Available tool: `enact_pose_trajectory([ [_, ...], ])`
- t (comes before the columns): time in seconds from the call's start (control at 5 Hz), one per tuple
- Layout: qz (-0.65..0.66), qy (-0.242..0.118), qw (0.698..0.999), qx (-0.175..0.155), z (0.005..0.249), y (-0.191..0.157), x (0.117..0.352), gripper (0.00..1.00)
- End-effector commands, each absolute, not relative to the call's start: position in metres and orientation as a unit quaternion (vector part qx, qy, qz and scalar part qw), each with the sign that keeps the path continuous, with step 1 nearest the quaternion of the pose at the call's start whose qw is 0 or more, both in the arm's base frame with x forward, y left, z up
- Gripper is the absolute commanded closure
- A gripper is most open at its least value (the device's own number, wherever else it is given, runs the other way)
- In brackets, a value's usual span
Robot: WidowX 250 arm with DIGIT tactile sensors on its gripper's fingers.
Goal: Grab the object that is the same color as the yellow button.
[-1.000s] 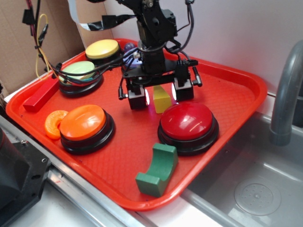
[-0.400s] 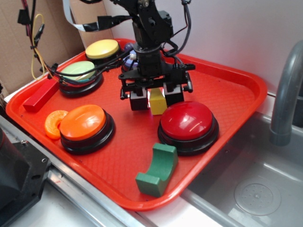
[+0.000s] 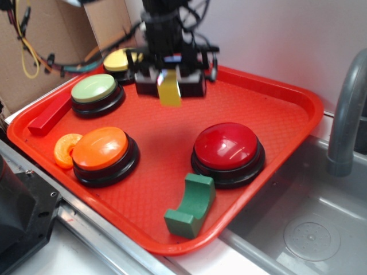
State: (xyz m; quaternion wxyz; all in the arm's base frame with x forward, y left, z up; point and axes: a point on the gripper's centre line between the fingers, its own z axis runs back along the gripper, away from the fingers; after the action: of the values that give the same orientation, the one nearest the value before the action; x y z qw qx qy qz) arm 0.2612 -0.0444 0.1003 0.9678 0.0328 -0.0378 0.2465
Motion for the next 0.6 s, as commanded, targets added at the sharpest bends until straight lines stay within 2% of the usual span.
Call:
enact_pose_trajectory([
  [0.0, 0.148, -0.108, 0.983, 0.020, 0.196, -0.003, 0.260, 1.00],
  [0.4, 0.122, -0.115, 0.986, -0.023, 0.226, 0.027, 0.263, 1.00],
])
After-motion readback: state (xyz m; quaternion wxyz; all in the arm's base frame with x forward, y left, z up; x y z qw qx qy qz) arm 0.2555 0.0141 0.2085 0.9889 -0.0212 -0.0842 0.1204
